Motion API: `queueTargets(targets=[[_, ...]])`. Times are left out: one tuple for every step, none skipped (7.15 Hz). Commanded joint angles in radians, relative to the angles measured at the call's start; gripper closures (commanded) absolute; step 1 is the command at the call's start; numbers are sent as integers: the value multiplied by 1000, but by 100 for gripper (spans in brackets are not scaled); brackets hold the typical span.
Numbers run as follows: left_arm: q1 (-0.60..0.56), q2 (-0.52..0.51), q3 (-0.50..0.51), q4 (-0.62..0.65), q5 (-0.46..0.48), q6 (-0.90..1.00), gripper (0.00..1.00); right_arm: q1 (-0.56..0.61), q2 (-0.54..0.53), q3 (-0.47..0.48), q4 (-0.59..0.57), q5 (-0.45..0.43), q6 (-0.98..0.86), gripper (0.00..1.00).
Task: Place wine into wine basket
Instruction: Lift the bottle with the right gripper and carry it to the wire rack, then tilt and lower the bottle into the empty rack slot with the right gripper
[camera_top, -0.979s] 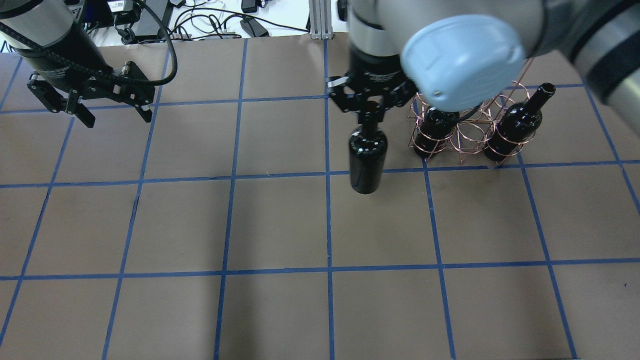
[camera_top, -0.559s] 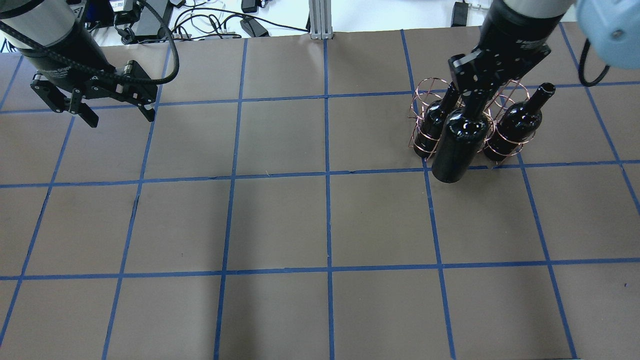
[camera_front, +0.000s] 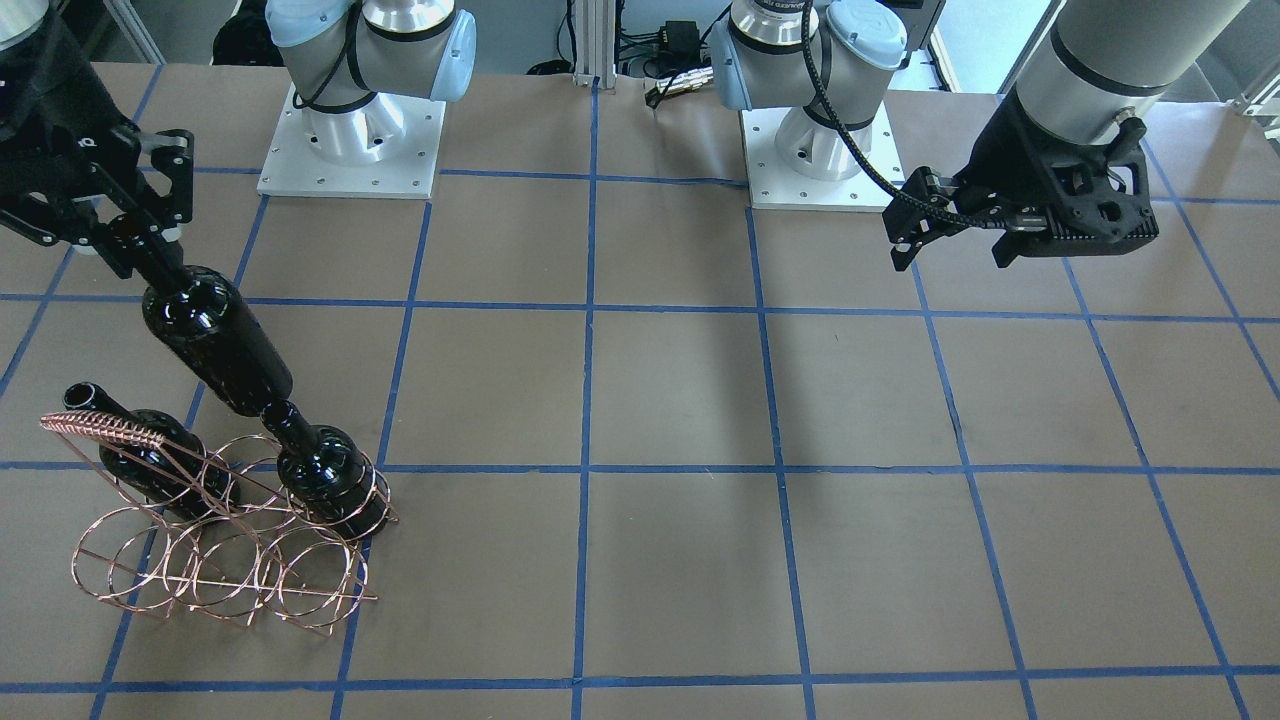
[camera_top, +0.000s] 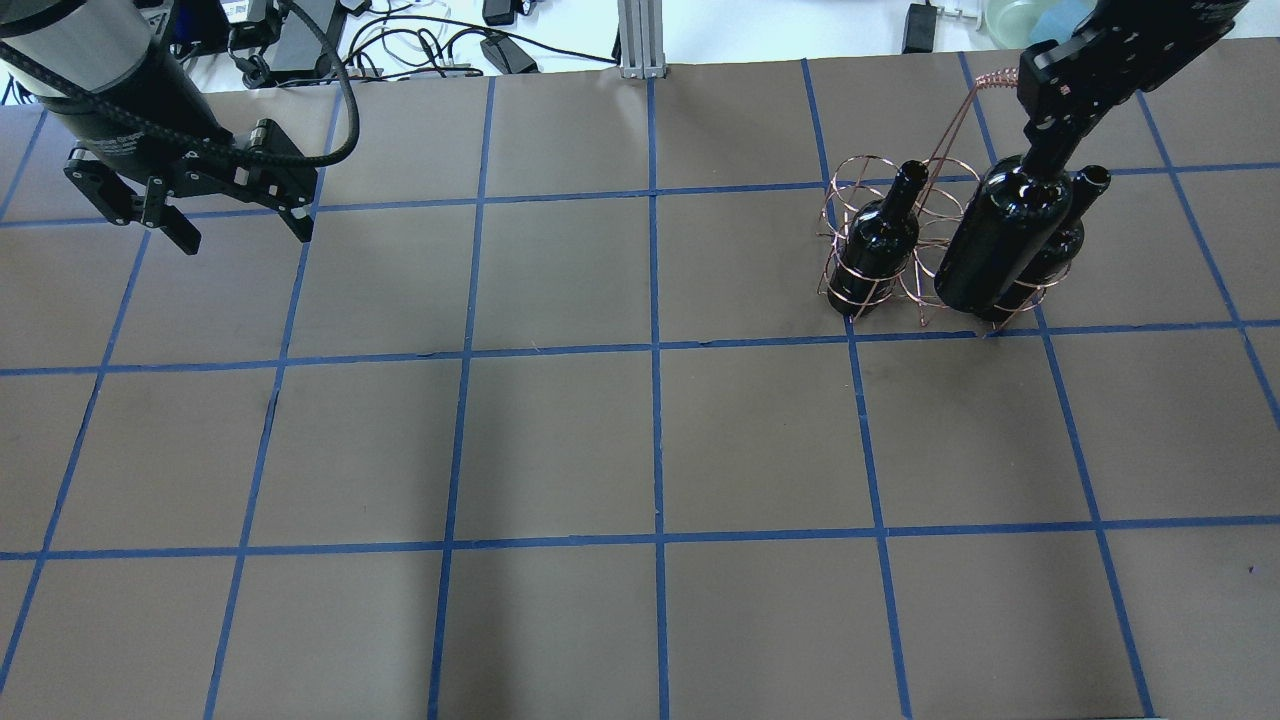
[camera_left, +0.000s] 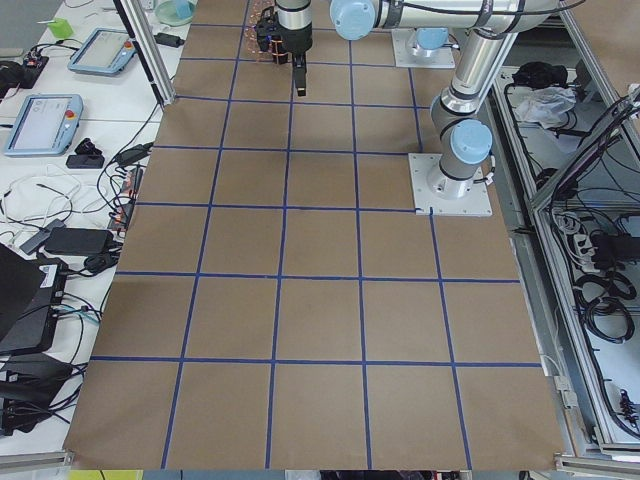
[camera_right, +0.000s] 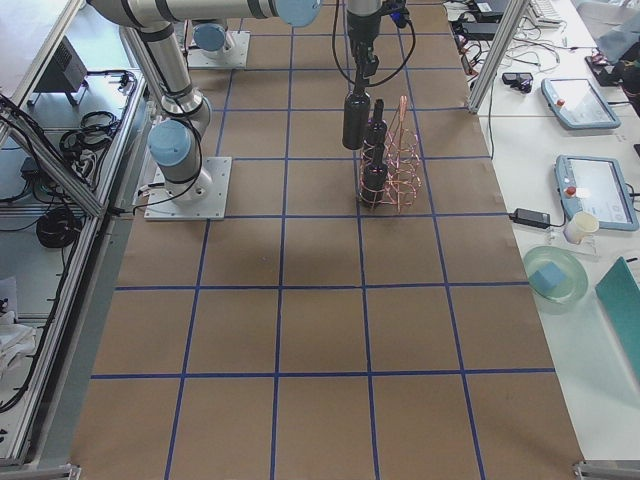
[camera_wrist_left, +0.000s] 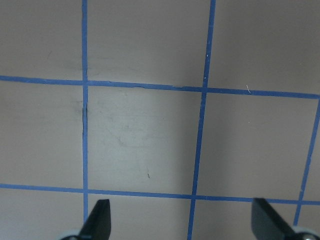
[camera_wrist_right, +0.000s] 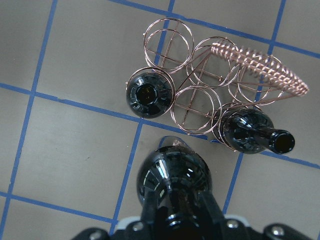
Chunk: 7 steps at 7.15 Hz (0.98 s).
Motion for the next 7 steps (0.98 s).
queueTargets(targets=[[-9,-5,-1,-3,1,0,0,-22,34,-30,-10,25,-30,88],[-47,-4,2,0,3,-2,0,-24,89,-49,-13,45,-23,88],[-90,-7,9,9,-2,-2,0,-22,109,-49,-29,58,-21,88],[-113,-10,17,11,-3,-2,0,-21,117,-46,-34,53,-21,88],[-115,-4,17,11,-2,-2,0,-21,126,-46,-71,44,-23,88],[-116,8,19,11,-3,-3,0,-21,126,-47,-79,44,-26,88],[-116,16,19,11,0,-3,0,-21,128,-47,-101,44,-33,88]])
